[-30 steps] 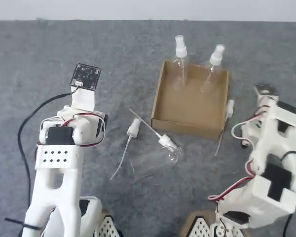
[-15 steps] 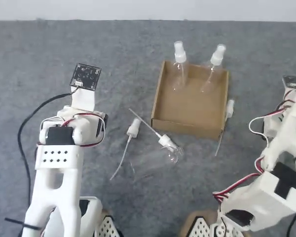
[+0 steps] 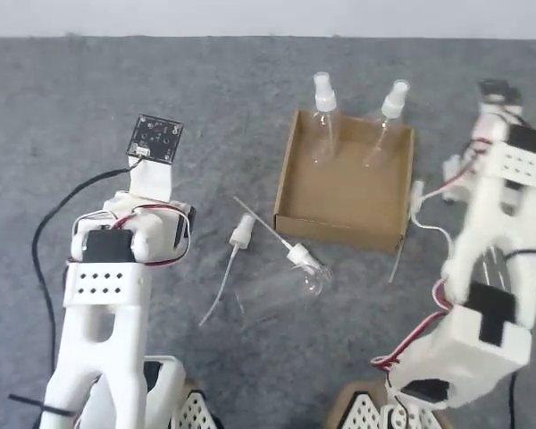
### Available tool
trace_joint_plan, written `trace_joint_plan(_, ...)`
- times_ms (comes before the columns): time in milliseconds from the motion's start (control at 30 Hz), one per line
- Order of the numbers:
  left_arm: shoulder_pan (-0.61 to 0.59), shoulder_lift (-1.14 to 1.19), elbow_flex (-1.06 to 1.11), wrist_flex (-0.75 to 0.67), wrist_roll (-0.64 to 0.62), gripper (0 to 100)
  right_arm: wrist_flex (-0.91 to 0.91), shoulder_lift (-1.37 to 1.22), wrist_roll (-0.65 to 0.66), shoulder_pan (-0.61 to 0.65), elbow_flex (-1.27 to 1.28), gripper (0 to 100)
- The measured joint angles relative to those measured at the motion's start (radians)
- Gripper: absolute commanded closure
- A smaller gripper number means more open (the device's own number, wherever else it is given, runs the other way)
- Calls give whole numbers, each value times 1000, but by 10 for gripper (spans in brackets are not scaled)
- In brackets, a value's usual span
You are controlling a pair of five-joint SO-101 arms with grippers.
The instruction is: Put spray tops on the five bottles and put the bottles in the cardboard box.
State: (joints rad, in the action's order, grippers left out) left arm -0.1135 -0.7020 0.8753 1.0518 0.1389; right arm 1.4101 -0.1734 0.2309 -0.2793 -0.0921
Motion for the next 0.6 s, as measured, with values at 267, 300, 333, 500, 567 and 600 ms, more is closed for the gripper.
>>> trace_joint_plan(267,0,0,0,0,0,841,-60,-138,-110,135,-12,685)
trace_joint_plan(300,0,0,0,0,0,841,-66,-150,-112,135,-12,685)
trace_joint_plan(333,0,0,0,0,0,841,-75,-160,-118,130,-12,685)
trace_joint_plan(500,0,0,0,0,0,841,-127,-178,-172,129,-12,685)
trace_joint_plan(567,0,0,0,0,0,841,-147,-180,-189,129,-12,685)
trace_joint_plan(600,0,0,0,0,0,841,-155,-180,-192,129,-12,685)
